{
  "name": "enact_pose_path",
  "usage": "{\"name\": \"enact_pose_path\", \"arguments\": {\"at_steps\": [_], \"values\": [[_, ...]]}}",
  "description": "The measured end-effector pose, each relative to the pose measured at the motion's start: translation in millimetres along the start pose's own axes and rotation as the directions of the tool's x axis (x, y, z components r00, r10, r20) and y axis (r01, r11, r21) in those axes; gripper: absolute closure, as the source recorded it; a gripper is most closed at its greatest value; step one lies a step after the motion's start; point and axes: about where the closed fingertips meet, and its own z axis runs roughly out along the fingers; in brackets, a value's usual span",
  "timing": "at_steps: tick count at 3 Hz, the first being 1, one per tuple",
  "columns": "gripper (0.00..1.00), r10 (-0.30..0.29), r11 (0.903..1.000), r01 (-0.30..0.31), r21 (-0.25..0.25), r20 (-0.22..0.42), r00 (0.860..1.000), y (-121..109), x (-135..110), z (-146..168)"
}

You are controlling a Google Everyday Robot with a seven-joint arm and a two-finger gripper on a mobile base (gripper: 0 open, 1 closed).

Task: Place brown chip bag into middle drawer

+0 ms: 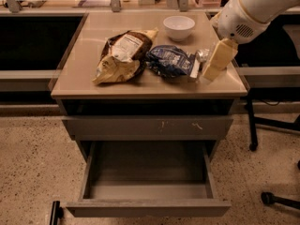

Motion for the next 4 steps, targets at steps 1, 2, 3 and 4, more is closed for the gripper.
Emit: {"name": "enact_pose_path", "arguments": {"at_steps": [1, 2, 3, 4], "values": [[0.00, -0.027, 0.9996, 0.026, 0.007, 0.033, 0.999, -38, -27, 29], [0.00, -0.032, 0.9994, 0.031, 0.015, 0.046, 0.998, -44, -34, 28], [0.00, -0.007, 0.9998, 0.005, 0.019, 0.069, 0.998, -37, -30, 29], [0.00, -0.021, 0.9989, 0.026, -0.039, 0.127, 0.992, -31, -52, 54]]}}
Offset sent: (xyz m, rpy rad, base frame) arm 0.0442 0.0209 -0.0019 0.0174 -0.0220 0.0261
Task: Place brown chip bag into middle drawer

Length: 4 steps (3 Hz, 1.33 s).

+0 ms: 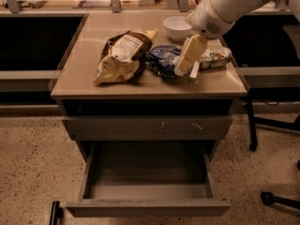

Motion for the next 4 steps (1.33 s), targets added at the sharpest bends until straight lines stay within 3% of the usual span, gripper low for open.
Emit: {"name": "enact_pose_path", "arguments": {"at_steps": [2, 3, 4], "values": [[0.00, -0.068, 0.9910, 0.084, -0.104, 0.149, 0.987, 0, -63, 49], [0.00, -0.087, 0.9853, 0.113, -0.128, 0.192, 0.978, -1, -86, 63], [0.00, -0.074, 0.9859, 0.103, -0.132, 0.209, 0.975, -3, -96, 76]]}}
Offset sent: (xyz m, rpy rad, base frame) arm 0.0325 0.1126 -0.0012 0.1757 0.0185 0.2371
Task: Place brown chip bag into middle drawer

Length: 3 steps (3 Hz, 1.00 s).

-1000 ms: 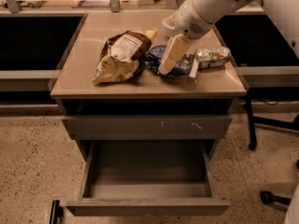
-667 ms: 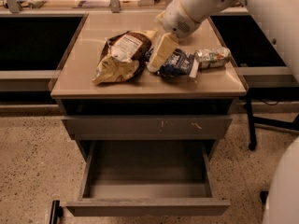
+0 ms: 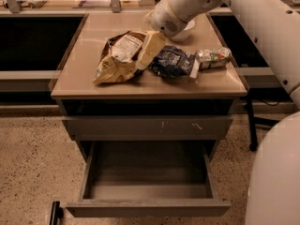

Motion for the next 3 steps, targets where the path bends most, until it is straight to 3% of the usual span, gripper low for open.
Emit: {"name": "enact_pose_path", "arguments": {"at_steps": [3], "values": [[0.00, 0.037, 0.9953, -0.037, 0.089, 0.003, 0.999, -21, -1, 46]]}}
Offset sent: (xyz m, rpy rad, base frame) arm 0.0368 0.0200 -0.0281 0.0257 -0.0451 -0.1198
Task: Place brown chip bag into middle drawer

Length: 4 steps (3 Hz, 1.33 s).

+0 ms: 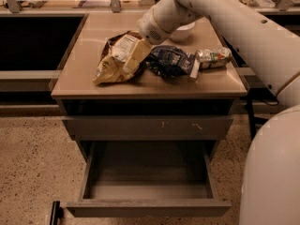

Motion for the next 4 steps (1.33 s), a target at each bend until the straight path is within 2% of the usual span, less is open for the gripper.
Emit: {"name": "enact_pose_path", "arguments": {"at_steps": [2, 3, 4], "values": [[0.00, 0.017, 0.9998, -0.017, 0.007, -0.021, 1.000, 5, 2, 31], [0.18, 0.038, 0.9992, -0.038, -0.007, -0.066, 0.997, 15, 18, 48], [0.41, 0.039, 0.9992, -0.039, -0.009, -0.067, 0.997, 15, 19, 49]]}}
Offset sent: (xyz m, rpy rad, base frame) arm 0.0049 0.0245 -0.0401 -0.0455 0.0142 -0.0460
